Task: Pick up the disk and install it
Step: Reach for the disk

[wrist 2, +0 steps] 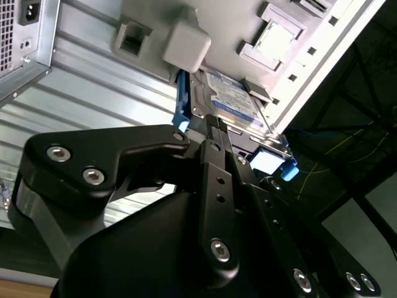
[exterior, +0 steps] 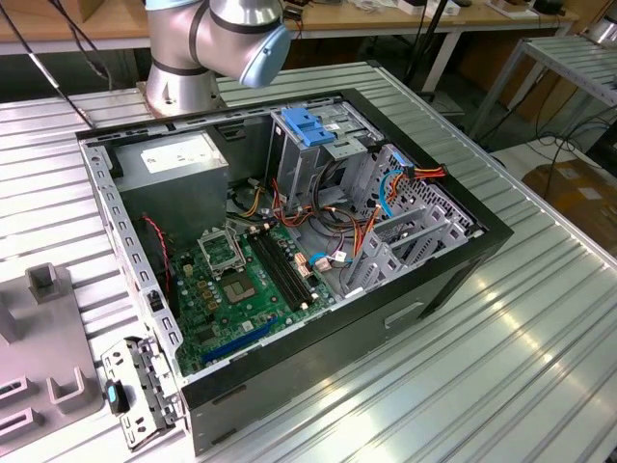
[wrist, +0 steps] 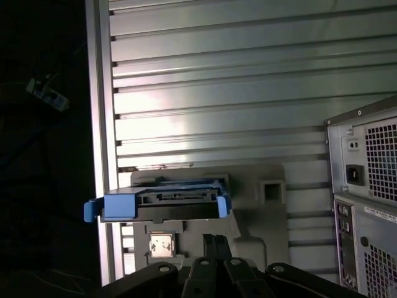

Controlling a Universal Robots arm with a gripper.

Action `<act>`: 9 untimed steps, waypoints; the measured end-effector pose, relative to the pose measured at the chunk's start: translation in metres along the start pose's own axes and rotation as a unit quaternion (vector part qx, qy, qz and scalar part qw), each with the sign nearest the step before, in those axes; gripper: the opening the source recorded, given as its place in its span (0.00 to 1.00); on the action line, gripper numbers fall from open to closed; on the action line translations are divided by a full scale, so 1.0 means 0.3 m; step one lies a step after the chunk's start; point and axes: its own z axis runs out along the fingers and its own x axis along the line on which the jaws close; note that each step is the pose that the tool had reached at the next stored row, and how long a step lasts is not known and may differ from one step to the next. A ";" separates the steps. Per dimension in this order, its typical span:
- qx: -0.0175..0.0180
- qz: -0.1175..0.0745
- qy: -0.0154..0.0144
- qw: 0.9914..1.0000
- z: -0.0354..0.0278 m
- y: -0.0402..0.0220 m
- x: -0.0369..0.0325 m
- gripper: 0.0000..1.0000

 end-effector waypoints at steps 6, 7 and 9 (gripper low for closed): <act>0.000 0.000 0.000 1.000 0.010 -0.001 0.063 0.11; 0.000 0.000 0.000 1.000 0.010 -0.001 0.063 0.11; 0.000 0.000 0.000 1.000 0.010 -0.001 0.063 0.11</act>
